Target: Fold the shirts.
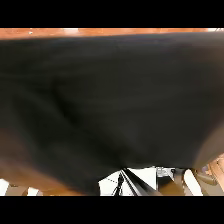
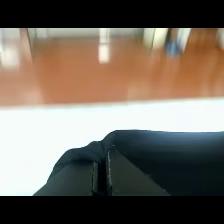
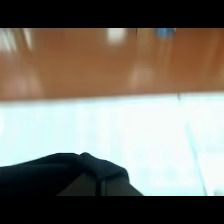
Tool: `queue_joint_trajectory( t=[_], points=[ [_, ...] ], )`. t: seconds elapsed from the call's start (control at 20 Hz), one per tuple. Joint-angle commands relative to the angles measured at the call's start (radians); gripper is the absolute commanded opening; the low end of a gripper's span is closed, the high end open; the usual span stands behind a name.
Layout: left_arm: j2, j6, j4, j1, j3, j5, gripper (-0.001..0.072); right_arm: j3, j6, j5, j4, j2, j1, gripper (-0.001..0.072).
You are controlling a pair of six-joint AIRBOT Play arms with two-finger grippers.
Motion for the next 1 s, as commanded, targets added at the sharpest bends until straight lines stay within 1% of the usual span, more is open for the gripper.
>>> queue_joint_trajectory(
  t=[0.0, 0.1, 0.2, 0.3, 0.4, 0.55, 0.8, 0.9, 0.95],
  points=[
    [-0.098, -0.003, 0.012, 0.000, -0.084, -0.144, 0.0021, 0.000, -0.037, 0.190, -0.044, -0.144, 0.057, 0.0029],
    [-0.149, 0.009, 0.011, 0.000, -0.203, -0.097, 0.0021, 0.000, -0.038, 0.200, -0.059, -0.277, 0.122, 0.0029],
    [-0.204, 0.037, 0.011, -0.005, -0.346, 0.027, 0.0022, 0.000, -0.051, 0.159, -0.077, -0.420, 0.163, 0.0029],
    [-0.281, 0.045, 0.010, -0.016, -0.472, 0.163, 0.0023, 0.000, -0.048, 0.107, -0.084, -0.559, 0.165, 0.0029],
    [-0.382, 0.053, 0.010, -0.051, -0.555, 0.269, 0.0023, 0.000, -0.048, 0.019, -0.084, -0.678, 0.165, 0.0030],
    [-0.570, 0.109, 0.010, -0.144, -0.583, 0.426, 0.0023, 0.000, -0.047, -0.164, -0.077, -0.814, 0.165, 0.0029],
    [-0.800, 0.113, 0.011, -0.249, -0.583, 0.779, 0.0023, 0.000, -0.023, -0.439, -0.077, -0.973, 0.165, 0.0029],
    [-0.869, 0.112, 0.010, -0.275, -0.583, 0.873, 0.0023, 0.000, -0.021, -0.510, -0.076, -1.031, 0.165, 0.0029],
    [-0.900, 0.112, 0.011, -0.286, -0.583, 0.894, 0.0023, 0.000, -0.021, -0.533, -0.077, -1.061, 0.165, 0.0029]
  ],
)
